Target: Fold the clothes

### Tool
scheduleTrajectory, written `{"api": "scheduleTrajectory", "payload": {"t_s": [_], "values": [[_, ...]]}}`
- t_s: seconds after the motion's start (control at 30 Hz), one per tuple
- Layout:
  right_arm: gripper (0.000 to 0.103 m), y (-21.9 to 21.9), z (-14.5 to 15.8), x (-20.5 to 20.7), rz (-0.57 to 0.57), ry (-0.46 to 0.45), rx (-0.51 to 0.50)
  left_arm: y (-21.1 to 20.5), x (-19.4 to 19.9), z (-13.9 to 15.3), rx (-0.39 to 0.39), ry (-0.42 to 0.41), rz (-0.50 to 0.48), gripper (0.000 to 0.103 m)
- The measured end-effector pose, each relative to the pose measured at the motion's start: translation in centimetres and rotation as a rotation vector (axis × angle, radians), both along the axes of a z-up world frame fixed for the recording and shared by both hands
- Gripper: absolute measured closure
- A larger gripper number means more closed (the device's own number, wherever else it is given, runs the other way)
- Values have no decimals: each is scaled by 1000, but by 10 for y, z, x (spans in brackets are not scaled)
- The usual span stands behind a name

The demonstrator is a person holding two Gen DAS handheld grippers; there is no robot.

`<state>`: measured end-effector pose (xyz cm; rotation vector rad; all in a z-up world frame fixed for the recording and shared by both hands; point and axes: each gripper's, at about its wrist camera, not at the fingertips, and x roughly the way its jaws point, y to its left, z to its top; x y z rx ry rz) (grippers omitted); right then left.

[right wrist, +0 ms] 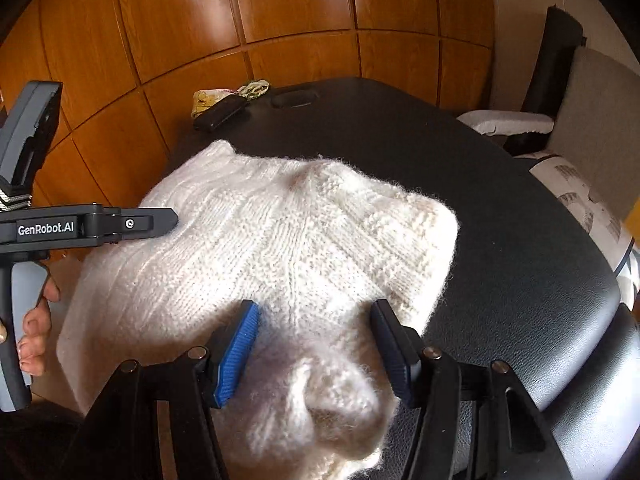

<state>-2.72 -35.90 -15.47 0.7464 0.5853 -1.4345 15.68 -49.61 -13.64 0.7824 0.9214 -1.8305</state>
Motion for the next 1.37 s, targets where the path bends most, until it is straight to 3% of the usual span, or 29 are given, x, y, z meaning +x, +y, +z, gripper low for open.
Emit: {"api": "scheduleTrajectory", "payload": {"t_s": [0.13,0.3,0.37,0.5,0.67,0.77,0.87,1.0,1.37], "values": [[44,-22,14,19,-73,25,18,10,3,8,-57,-45,-6,21],[39,15,59,44,-206,34,-123,33,28,39,-166,-173,67,14],[20,23,65,59,-234,46,-122,43,40,50,-187,-173,86,8],[19,32,67,87,-253,83,-101,76,62,76,-281,-167,102,4],[19,33,71,112,-204,108,-95,115,72,104,-414,-179,46,1],[19,31,72,122,-173,122,-92,125,76,118,-413,-168,43,1],[19,38,72,125,-147,150,-81,128,69,127,-474,-199,43,1],[19,37,68,126,-128,156,-50,132,76,136,-458,-129,18,1],[19,32,58,122,-135,159,-5,126,72,128,-428,-129,-6,1]]}}
